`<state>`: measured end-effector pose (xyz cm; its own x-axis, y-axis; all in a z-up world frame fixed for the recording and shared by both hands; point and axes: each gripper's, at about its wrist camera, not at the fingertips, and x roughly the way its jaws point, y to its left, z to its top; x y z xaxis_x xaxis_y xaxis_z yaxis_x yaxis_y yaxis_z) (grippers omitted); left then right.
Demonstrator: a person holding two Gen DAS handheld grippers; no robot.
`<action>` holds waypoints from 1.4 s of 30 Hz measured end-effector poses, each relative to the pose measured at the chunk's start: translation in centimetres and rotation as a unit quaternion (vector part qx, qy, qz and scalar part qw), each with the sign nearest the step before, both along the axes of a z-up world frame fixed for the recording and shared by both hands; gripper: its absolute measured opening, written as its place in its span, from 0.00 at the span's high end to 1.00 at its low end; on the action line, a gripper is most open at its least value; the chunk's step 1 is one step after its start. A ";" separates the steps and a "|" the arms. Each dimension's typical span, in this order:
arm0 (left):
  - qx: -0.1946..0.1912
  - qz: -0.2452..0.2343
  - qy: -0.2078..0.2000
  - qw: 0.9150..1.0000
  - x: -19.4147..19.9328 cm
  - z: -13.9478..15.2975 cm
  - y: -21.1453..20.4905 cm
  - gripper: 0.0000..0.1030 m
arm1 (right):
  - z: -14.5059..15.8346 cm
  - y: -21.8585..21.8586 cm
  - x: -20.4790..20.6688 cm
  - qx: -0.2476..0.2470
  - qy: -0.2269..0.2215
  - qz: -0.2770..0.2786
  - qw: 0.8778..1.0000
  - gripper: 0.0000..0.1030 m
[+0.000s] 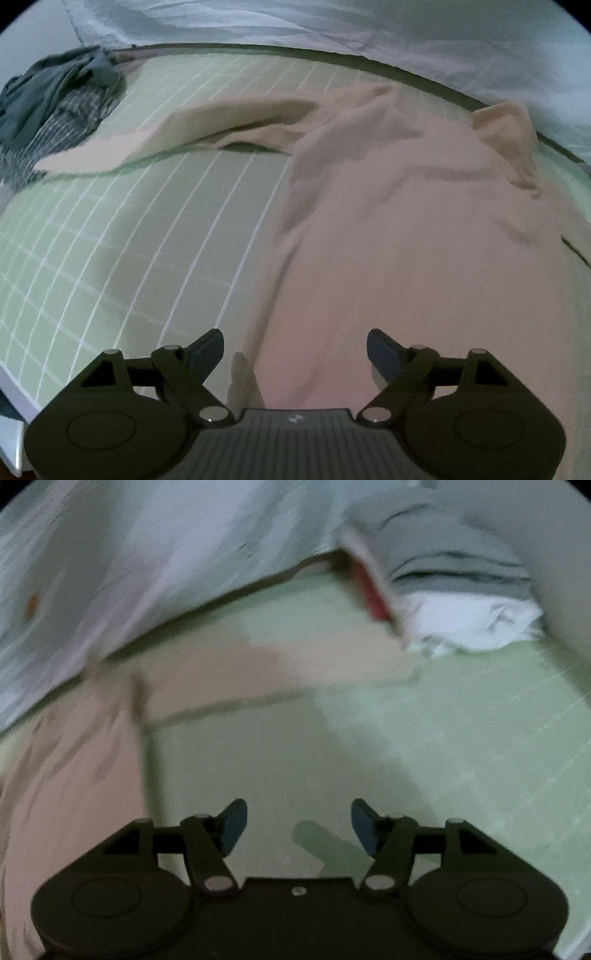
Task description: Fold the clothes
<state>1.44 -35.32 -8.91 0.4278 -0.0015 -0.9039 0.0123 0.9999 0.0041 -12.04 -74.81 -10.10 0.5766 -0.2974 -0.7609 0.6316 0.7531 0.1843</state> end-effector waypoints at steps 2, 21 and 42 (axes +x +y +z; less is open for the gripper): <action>0.005 -0.002 -0.001 1.000 1.5 0.1 -0.9 0.18 | 0.5 -2.0 1.3 -0.003 -0.005 -0.026 1.000 0.38; 0.006 -0.037 0.019 0.999 8.4 -3.0 -5.9 0.15 | -2.6 -12.9 9.0 -0.028 0.034 -0.126 0.991 0.26; 0.008 -0.004 -0.005 1.000 6.4 -3.6 -6.1 0.00 | -1.5 -8.9 -3.6 -0.049 0.070 -0.181 0.980 0.93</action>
